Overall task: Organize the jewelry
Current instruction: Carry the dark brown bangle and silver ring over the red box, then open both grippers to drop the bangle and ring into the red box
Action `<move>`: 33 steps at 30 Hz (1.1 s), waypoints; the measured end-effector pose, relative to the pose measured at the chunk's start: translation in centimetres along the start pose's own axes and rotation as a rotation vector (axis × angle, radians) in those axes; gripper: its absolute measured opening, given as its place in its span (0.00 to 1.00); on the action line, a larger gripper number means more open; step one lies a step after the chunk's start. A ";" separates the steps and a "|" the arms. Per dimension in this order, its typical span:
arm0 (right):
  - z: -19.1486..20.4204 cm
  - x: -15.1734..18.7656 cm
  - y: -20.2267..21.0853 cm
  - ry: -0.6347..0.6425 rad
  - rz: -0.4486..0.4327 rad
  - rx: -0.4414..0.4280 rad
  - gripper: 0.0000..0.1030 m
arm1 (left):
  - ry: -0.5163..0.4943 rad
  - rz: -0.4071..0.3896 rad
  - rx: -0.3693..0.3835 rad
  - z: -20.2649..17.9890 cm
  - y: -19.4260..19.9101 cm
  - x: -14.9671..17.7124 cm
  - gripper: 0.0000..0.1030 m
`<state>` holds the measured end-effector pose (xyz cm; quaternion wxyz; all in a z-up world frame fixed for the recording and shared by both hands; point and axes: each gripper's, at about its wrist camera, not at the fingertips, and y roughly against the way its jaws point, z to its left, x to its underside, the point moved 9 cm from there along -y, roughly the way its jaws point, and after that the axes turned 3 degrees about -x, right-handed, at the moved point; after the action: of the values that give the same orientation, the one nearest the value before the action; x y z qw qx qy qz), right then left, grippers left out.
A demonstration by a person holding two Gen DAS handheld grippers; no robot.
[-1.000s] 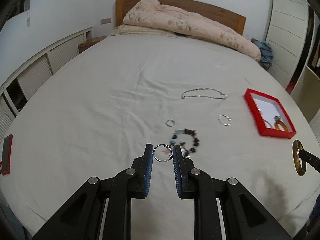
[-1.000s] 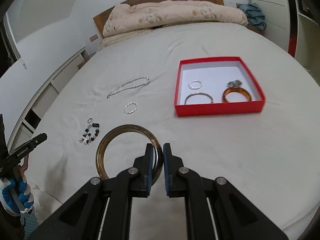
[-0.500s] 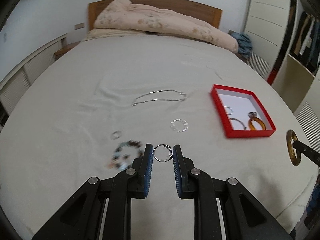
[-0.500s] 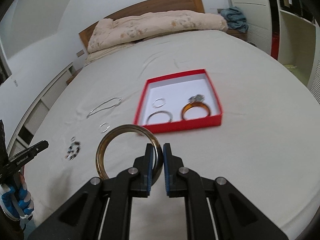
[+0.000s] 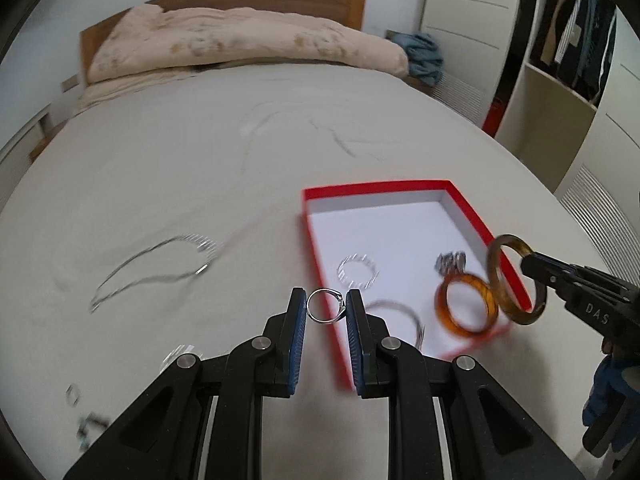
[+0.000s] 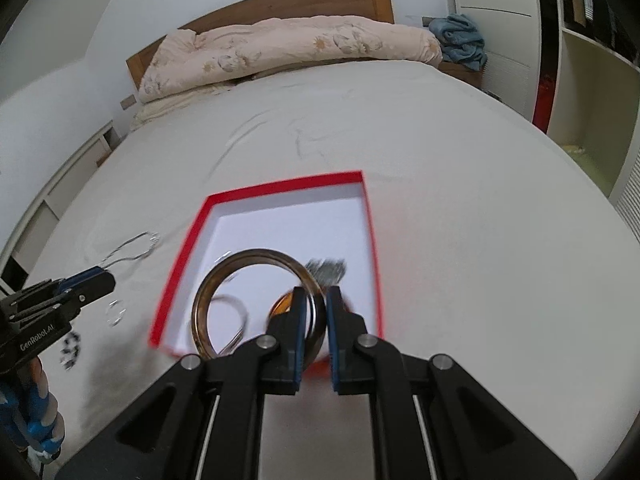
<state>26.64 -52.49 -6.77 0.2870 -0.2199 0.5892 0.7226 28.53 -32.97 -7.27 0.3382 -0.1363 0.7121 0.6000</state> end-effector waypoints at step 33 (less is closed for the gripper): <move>-0.3 -3.0 -6.9 0.333 0.134 0.098 0.22 | -0.048 0.085 0.026 -1.4 -7.9 -3.5 0.39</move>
<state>33.50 -52.30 -9.86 0.1472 -0.2825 0.6765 0.6640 35.40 -36.98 -10.93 0.3310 -0.0871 0.7167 0.6077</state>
